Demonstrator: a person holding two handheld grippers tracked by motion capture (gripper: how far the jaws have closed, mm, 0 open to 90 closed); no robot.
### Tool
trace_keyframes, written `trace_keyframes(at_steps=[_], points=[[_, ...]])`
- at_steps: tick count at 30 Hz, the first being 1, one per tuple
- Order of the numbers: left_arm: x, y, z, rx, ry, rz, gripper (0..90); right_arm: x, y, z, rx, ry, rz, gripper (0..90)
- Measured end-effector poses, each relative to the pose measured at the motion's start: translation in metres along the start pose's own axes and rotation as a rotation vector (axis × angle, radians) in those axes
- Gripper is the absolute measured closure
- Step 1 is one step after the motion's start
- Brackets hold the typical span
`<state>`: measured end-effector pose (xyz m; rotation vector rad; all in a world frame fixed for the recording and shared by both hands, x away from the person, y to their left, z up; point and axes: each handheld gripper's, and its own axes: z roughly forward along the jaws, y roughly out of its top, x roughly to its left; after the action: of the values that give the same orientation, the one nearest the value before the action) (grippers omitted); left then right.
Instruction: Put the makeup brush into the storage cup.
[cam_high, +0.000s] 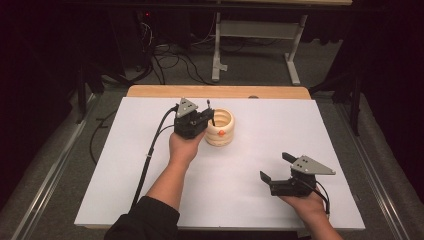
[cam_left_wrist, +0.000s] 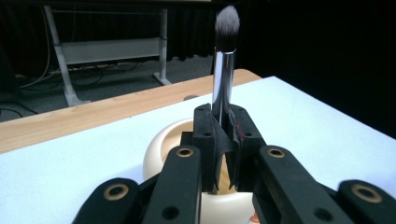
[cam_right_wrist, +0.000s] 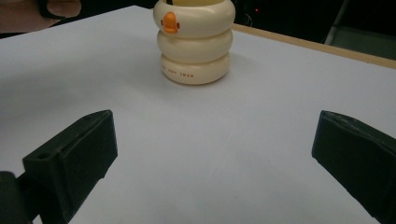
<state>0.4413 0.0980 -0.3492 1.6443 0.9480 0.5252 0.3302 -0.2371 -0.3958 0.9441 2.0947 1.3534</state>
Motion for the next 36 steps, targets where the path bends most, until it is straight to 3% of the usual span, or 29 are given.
trace_keyframes(at_steps=[9, 20, 22, 25, 28, 30, 33, 36], points=[[0.001, -0.008, 0.004, 0.030, 0.003, -0.006, 83.0, 0.001, -0.001, 0.001, 0.005, 0.004, 0.002, 1.6], [-0.002, -0.009, 0.008, 0.026, -0.016, -0.007, 82.6, 0.001, -0.001, 0.001, 0.006, 0.003, -0.001, 1.7], [-0.002, -0.009, 0.008, 0.034, -0.023, -0.006, 74.5, 0.002, -0.001, 0.001, 0.009, 0.003, -0.002, 1.7], [0.000, -0.007, 0.004, 0.040, -0.038, -0.019, 51.1, 0.001, -0.001, 0.001, 0.007, 0.003, -0.003, 1.7], [0.003, -0.004, -0.001, 0.039, -0.031, -0.038, 35.4, 0.002, -0.001, 0.002, 0.008, 0.004, -0.009, 1.7], [0.004, -0.004, -0.004, 0.042, -0.034, -0.046, 31.1, 0.003, 0.000, 0.001, 0.006, 0.003, -0.007, 1.7], [0.002, -0.002, -0.009, 0.053, -0.022, -0.022, 22.4, 0.003, 0.000, 0.001, 0.002, 0.004, -0.012, 1.7], [0.001, -0.003, -0.015, 0.028, -0.024, -0.031, 17.4, 0.003, 0.000, 0.001, 0.006, 0.001, -0.007, 1.7]])
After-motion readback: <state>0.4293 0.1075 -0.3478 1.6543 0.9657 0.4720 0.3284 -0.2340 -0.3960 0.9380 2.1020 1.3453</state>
